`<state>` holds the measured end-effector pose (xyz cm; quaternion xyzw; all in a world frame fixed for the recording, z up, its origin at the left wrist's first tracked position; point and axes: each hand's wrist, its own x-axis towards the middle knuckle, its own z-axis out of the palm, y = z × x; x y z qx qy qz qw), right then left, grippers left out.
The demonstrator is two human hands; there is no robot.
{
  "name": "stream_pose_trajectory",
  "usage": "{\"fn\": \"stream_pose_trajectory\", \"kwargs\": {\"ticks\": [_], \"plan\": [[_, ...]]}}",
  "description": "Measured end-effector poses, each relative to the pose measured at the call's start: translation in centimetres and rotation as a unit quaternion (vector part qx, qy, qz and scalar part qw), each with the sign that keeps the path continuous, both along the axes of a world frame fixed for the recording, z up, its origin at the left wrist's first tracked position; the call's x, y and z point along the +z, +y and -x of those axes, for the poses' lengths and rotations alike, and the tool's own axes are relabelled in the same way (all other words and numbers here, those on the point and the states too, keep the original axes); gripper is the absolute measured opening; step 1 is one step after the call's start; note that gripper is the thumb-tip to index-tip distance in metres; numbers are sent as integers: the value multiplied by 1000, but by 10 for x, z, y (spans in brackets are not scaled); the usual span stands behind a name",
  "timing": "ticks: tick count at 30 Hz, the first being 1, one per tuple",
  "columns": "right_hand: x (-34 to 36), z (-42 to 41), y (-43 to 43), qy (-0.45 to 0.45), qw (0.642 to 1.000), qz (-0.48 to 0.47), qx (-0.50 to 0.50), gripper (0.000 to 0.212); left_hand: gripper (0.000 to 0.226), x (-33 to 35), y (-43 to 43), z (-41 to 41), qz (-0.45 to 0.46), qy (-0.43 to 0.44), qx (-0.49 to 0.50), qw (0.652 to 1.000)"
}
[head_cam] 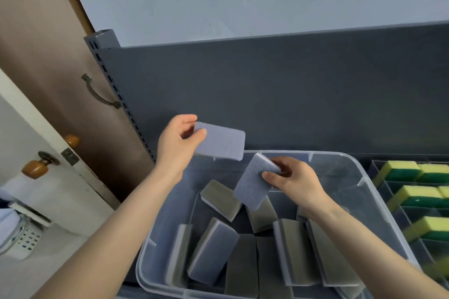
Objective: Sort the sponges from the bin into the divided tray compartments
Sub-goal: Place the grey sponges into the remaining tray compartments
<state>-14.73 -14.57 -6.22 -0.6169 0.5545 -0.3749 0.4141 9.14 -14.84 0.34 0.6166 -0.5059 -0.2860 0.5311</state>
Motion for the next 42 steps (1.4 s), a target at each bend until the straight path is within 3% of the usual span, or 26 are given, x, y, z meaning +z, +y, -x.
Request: {"fn": "stream_pose_trajectory", "kwargs": {"ticks": [7,10,14,22,25,28,42], "plan": [[3,9,-4,6,998,33,-45,27,57,-25,11,11,-184,-119,-159,963],[4,6,-2,-1,998,33,-48,28,52,-28,15,20,-208,-177,-223,936],[16,13,3,39,996,54,-52,26,48,-26,15,30,-173,-185,-202,946],[42,43,24,139,986,66,-62,28,40,-13,9,38,-88,-77,-172,978],[45,47,36,150,982,83,-80,35,44,-16,10,45,-54,-67,-192,978],[46,52,51,168,976,93,-103,40,33,-23,9,53,-41,-57,-202,977],[64,120,114,162,961,130,-183,32,36,-1,31,134,3,-85,-299,950]]}}
